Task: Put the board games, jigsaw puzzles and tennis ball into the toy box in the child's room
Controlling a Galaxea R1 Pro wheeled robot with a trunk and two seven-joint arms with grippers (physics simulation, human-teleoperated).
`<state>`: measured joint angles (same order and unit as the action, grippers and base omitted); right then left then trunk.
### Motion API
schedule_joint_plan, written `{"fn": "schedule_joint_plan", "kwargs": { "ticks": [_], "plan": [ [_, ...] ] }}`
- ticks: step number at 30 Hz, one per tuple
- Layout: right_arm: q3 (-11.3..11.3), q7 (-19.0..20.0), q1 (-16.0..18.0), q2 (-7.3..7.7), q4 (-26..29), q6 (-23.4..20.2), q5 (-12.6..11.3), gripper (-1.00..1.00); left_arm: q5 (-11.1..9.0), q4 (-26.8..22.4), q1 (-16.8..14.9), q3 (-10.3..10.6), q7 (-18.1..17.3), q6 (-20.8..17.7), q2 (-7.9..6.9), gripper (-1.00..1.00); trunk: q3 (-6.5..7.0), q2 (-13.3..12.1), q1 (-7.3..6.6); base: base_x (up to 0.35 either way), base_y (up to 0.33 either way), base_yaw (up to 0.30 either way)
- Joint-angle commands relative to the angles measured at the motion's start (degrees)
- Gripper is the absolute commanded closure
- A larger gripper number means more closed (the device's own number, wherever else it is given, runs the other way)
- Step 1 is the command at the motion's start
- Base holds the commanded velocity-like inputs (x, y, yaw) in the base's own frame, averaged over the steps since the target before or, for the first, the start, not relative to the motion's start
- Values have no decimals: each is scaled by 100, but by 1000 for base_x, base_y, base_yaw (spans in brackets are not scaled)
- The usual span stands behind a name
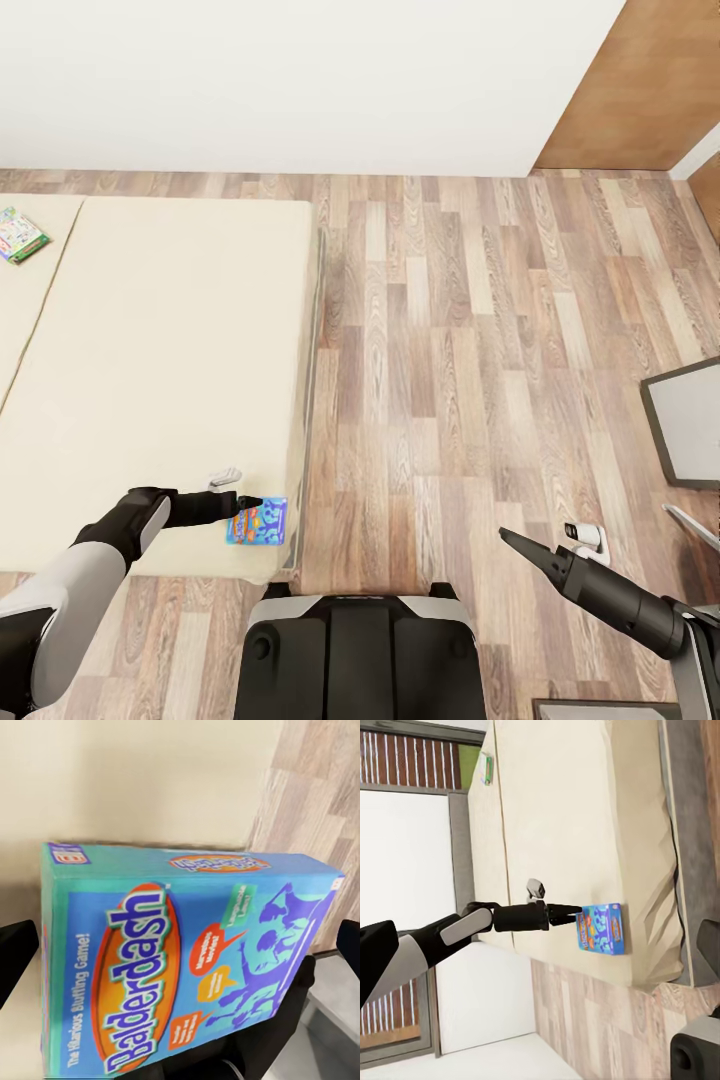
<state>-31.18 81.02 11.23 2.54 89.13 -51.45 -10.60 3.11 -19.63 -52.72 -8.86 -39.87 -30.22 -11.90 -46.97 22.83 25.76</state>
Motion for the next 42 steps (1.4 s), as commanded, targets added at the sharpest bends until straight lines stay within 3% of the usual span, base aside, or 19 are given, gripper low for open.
{"fn": "schedule_joint_plan", "kwargs": {
  "ticks": [1,16,26,31,37,42],
  "plan": [
    [-2,11,2,3,-1,-49,-12,-100,32,-6,-1,-45,-30,-45,4,-100,-6,9,2,-65,-167,0],
    [-10,19,2,2,-1,-47,-13,-100,23,-6,-1,-53,-30,-45,-18,-100,-6,9,2,-11,-31,0],
    [-11,21,2,9,-1,-46,-19,-100,3,-6,-1,-87,-30,-42,-121,-100,-6,9,2,0,0,0],
    [-13,23,2,12,-1,-49,-20,-100,-21,-6,-1,-103,-32,-35,-382,-100,-6,9,2,0,0,0],
    [-19,27,2,10,-1,-42,-15,-100,-56,-6,-1,-118,-49,-21,-831,-100,-6,9,2,0,0,0],
    [-19,28,2,4,-1,-41,-11,-100,-128,-6,-1,-123,-204,-20,-1100,-100,-6,9,2,0,0,0]
  ]
}}
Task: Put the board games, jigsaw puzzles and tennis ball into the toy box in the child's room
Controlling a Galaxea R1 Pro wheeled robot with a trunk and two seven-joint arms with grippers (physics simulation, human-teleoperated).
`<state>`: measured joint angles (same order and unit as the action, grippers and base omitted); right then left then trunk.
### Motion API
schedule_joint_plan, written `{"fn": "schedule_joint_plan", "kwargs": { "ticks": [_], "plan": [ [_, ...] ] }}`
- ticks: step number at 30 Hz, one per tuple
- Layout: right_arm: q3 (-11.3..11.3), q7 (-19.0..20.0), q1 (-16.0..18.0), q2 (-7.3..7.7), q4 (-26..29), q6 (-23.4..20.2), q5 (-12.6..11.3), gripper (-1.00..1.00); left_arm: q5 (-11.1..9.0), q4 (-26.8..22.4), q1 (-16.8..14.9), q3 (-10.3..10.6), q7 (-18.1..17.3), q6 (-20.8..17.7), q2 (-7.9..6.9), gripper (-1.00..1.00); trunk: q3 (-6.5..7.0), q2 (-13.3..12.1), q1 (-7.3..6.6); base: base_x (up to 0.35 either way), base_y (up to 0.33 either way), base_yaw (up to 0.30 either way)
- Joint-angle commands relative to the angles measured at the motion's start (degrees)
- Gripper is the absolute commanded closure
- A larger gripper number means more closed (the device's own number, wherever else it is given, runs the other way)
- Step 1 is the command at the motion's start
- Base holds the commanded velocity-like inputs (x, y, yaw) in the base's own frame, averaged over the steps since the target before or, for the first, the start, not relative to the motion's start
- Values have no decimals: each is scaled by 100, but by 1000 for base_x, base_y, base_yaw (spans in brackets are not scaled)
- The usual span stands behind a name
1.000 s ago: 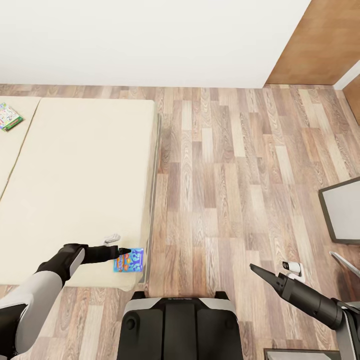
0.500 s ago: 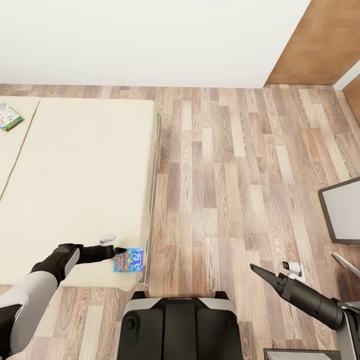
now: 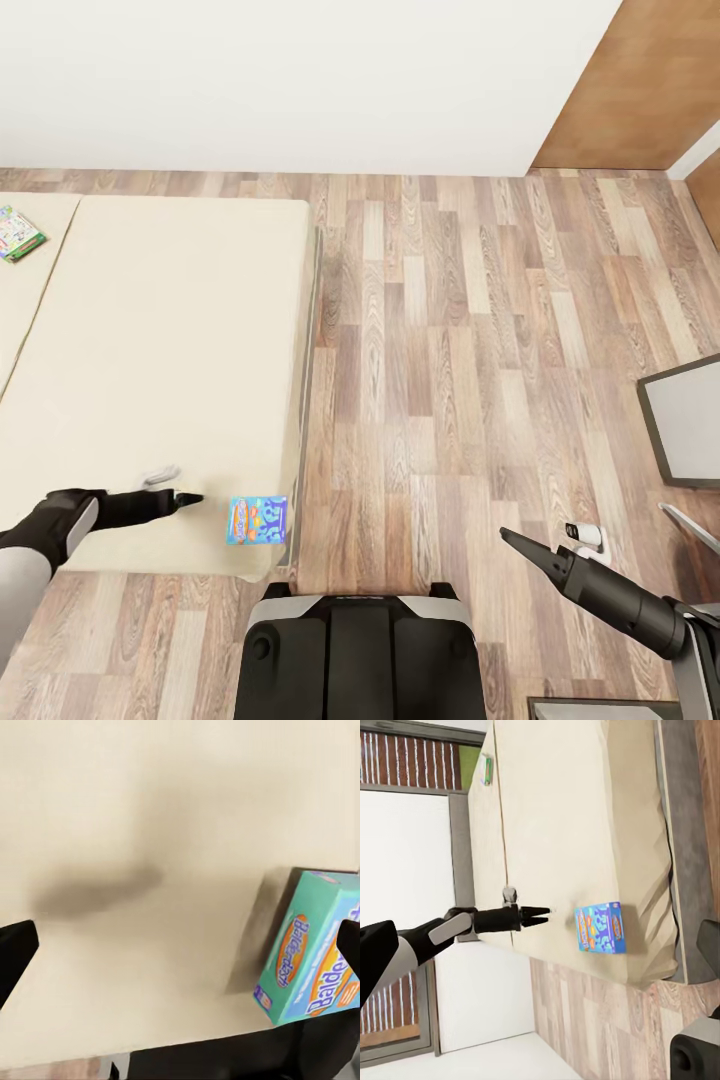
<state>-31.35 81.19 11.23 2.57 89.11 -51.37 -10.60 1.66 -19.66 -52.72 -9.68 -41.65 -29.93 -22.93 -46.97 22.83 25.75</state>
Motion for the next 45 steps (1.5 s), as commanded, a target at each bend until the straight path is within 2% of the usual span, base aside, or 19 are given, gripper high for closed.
{"fn": "schedule_joint_plan", "kwargs": {
  "ticks": [1,5,8,15,19,21,23,24,25,32,45],
  "plan": [
    [-3,7,2,-4,1,-49,-8,-100,-34,-3,-2,-38,-137,-48,-100,-100,-6,8,3,0,0,0],
    [-3,0,2,-16,-4,-18,-2,-100,-196,-3,-2,-35,-653,-48,-462,-100,-6,8,3,0,0,0],
    [-3,1,2,-19,-7,33,-9,-100,-232,1,-2,-34,-1107,-42,-634,-100,-6,8,3,0,0,0],
    [-3,2,2,-17,-8,60,-11,-100,-251,166,125,-34,-1919,-56,-862,-100,-6,8,3,0,0,0],
    [-6,2,2,-16,-8,64,-5,-100,-260,312,215,-34,-2539,-69,-1034,-100,-6,8,3,0,0,0],
    [-5,2,2,-17,-8,65,-5,-100,-261,376,226,-34,-2748,-71,-1063,-100,-6,8,3,0,0,0],
    [-4,2,2,-19,-8,65,-3,-100,-259,460,239,-35,-3041,-74,-1091,-100,-6,8,3,0,0,0],
    [-3,-2,2,-19,-5,66,-2,-100,-256,521,245,-39,-3441,-86,-1147,-100,-6,8,3,0,0,0],
    [-3,-4,2,-20,-3,66,-3,-100,-255,532,245,-37,-3582,-91,-1207,-100,-6,8,3,0,0,0],
    [-3,-8,2,-32,-1,72,3,-100,-254,548,246,-43,-4014,-97,-1347,-100,-6,8,3,0,0,0],
    [5,-180,2,-45,1,81,-11,-100,-252,551,245,-67,-4257,-206,-1373,-100,55,8,3,0,0,0]
  ]
}}
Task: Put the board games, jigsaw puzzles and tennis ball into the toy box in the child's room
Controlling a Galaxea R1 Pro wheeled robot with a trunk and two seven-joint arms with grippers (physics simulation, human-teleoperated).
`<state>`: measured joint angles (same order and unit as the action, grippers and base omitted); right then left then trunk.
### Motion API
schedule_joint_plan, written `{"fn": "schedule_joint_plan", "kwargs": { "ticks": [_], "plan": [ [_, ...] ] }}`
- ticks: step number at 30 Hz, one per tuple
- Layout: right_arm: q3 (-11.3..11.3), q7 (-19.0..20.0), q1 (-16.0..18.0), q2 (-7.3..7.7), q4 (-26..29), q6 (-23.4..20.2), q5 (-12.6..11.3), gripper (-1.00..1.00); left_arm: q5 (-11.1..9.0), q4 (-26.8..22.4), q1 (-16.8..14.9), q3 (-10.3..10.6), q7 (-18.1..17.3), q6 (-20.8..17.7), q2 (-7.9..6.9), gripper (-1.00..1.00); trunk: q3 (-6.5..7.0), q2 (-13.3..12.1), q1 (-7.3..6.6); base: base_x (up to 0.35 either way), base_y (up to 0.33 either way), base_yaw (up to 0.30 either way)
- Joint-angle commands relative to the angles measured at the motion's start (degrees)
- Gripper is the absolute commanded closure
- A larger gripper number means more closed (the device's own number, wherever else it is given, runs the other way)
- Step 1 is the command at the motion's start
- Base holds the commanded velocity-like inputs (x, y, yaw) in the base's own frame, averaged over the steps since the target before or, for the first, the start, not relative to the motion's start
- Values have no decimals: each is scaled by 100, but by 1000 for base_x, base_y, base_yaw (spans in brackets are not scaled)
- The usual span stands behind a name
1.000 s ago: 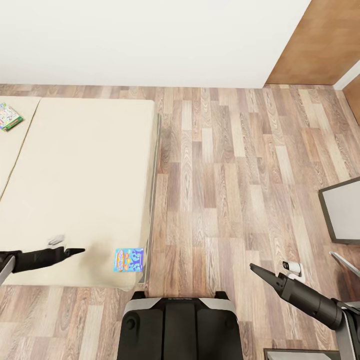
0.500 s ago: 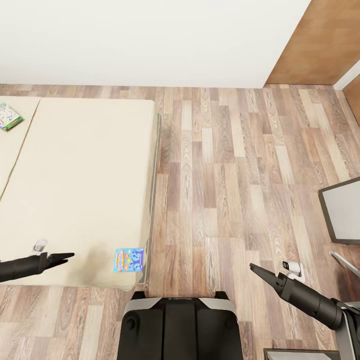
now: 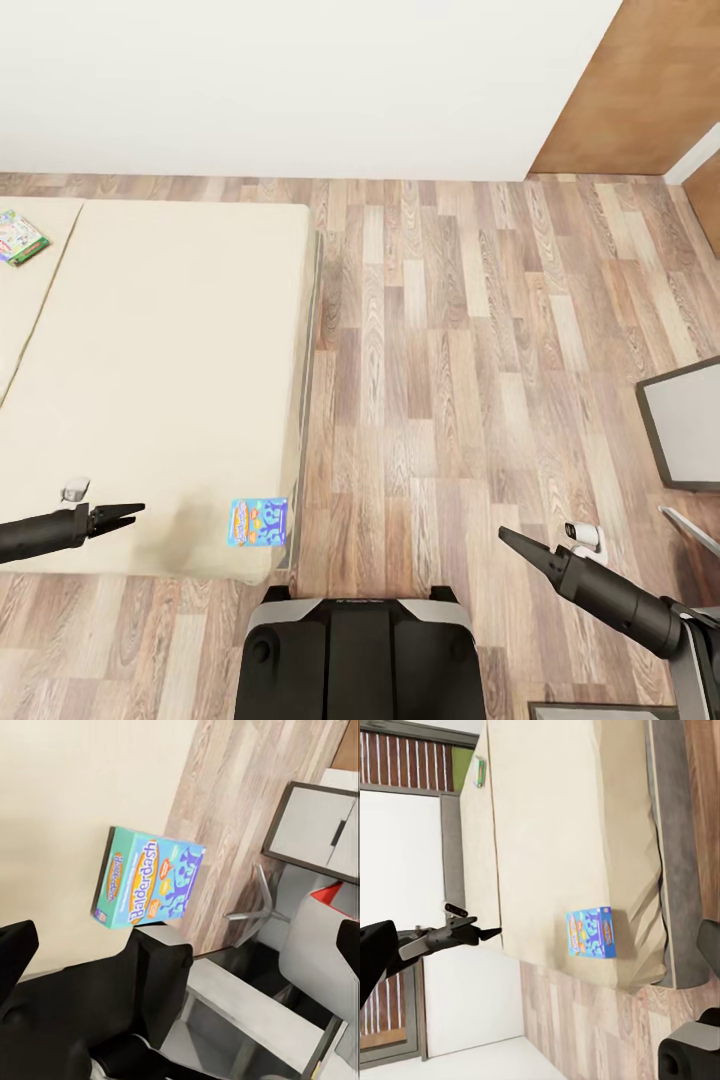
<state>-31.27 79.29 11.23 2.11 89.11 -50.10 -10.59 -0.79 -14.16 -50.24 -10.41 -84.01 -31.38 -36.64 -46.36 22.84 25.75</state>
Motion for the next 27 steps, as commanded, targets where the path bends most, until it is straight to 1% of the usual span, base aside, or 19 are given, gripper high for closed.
{"fn": "schedule_joint_plan", "kwargs": {
  "ticks": [1,10,27],
  "plan": [
    [-2,6,2,0,1,-40,-12,-100,-6,1,-2,4,-32,-90,-1,-100,3,8,4,0,0,0],
    [-14,-16,2,-4,1,202,-29,-100,-2,1,-2,9,-53,-137,6,-100,87,8,4,0,0,0],
    [-27,7,2,0,1,229,-53,-100,-5,1,0,12,-62,-140,8,-100,247,8,4,0,0,0]
  ]
}}
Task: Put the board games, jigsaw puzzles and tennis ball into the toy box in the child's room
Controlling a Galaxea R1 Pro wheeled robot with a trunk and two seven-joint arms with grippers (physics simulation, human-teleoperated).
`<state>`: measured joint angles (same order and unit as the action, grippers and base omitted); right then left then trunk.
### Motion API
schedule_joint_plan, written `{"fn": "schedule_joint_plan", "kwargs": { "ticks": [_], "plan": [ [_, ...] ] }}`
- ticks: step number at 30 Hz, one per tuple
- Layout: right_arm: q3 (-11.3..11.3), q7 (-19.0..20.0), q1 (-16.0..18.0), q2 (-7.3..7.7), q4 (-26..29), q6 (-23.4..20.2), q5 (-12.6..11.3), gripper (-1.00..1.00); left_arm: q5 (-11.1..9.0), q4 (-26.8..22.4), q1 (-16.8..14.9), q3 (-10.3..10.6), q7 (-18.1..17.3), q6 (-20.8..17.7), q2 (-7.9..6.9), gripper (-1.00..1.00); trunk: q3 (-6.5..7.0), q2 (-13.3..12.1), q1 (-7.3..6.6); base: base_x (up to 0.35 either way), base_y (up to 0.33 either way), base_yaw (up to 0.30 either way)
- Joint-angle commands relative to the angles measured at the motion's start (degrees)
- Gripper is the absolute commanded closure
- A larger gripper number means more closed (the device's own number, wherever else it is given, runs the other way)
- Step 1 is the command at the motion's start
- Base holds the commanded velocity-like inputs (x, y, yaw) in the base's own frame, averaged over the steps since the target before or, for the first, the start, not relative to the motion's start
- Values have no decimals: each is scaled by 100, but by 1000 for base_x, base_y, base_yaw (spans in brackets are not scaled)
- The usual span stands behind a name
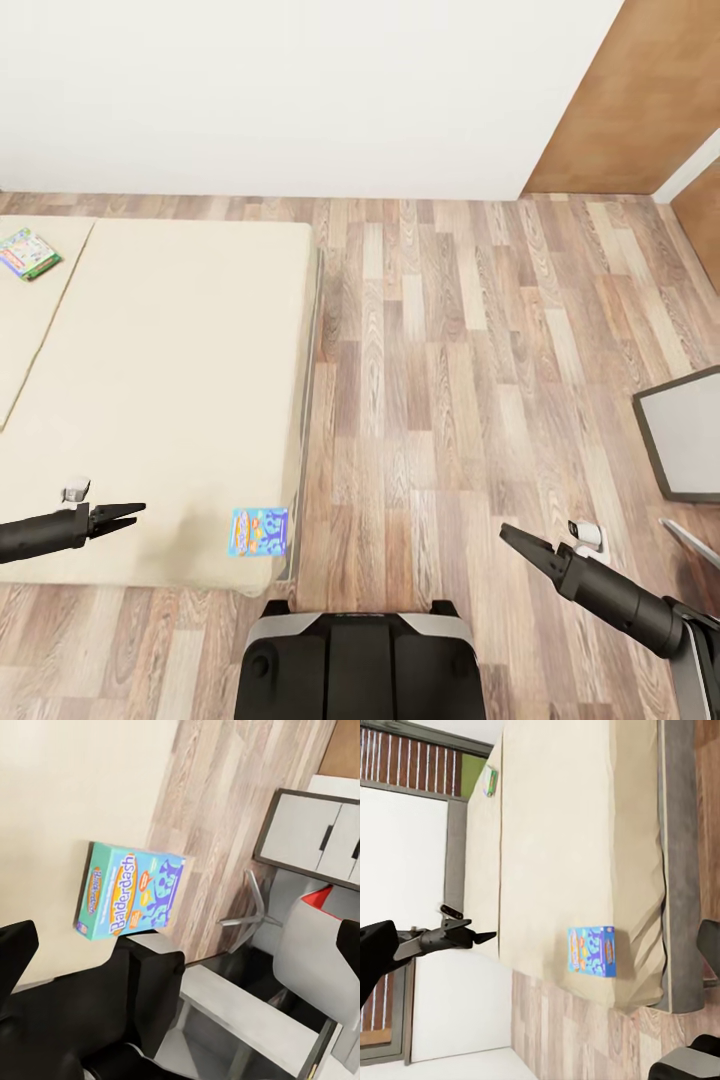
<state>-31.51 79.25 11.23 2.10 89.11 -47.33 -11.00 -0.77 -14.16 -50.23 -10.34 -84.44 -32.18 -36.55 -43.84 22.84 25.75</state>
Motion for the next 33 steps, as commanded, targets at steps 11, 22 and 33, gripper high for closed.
{"fn": "schedule_joint_plan", "kwargs": {
  "ticks": [11,22,33],
  "plan": [
    [-12,27,2,5,0,-48,-43,-100,-2,1,-5,5,-12,-60,-1,-100,98,8,4,0,0,0],
    [-21,37,2,9,-5,-48,-62,-100,-2,1,-3,5,-12,-60,4,-100,202,8,4,0,0,0],
    [-22,31,2,9,-7,-46,-39,-100,-2,1,0,5,-14,-60,1,-100,305,8,4,0,0,0]
  ]
}}
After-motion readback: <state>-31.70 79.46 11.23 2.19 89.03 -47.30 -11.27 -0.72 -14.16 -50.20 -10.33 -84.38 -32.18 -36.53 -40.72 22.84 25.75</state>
